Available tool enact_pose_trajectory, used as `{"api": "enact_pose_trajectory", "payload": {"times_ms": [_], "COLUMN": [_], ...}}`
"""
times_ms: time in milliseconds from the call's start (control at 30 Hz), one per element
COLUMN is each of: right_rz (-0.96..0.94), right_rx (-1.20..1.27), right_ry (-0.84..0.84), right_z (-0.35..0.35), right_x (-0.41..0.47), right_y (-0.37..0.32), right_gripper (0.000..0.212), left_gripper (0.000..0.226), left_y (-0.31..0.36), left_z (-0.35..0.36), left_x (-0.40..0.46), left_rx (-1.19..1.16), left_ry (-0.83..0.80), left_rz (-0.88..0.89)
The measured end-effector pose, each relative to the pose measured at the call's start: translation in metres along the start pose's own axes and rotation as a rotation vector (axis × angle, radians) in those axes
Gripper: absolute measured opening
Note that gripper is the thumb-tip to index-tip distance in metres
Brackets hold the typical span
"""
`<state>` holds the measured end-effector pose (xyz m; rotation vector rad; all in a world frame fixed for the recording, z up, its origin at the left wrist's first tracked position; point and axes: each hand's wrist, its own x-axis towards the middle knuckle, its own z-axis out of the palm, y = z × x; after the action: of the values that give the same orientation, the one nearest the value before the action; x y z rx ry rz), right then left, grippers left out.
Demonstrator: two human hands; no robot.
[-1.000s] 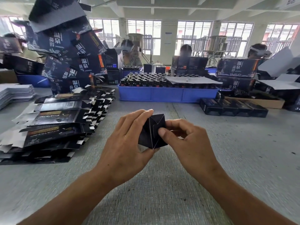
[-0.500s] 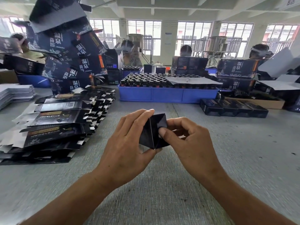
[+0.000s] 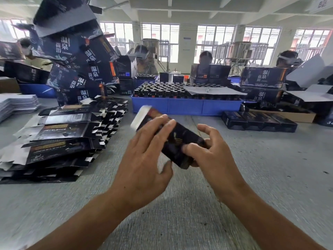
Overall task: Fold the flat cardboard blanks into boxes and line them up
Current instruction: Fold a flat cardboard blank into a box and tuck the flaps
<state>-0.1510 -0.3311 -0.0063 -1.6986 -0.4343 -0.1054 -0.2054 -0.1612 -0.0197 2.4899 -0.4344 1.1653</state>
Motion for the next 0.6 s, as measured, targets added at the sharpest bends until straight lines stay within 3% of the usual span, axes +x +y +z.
{"api": "enact_pose_trajectory", "payload": {"times_ms": [100, 233, 400, 600], "right_rz": [0.076, 0.135, 0.108, -0.111], "right_rx": [0.085, 0.026, -0.122, 0.049], "right_ry": [-0.072, -0.232, -0.322, -0.071], "right_z": [-0.008, -0.006, -0.003, -0.012], "right_x": [0.005, 0.006, 0.003, 0.004], "right_y": [0.004, 0.007, 0.006, -0.002], "right_gripper": [0.057, 0.052, 0.052, 0.043], "left_gripper": [0.064, 0.08, 0.068, 0.059], "left_y": [-0.005, -0.014, -0.016, -0.01], "left_z": [-0.005, -0.009, -0.01, -0.007], "left_x": [0.004, 0.008, 0.007, 0.001], "left_rx": [-0.133, -0.574, -0.859, -0.819], "left_ry": [0.117, 0.083, 0.105, 0.017], "left_rz": [-0.279, -0.613, -0.603, -0.468]}}
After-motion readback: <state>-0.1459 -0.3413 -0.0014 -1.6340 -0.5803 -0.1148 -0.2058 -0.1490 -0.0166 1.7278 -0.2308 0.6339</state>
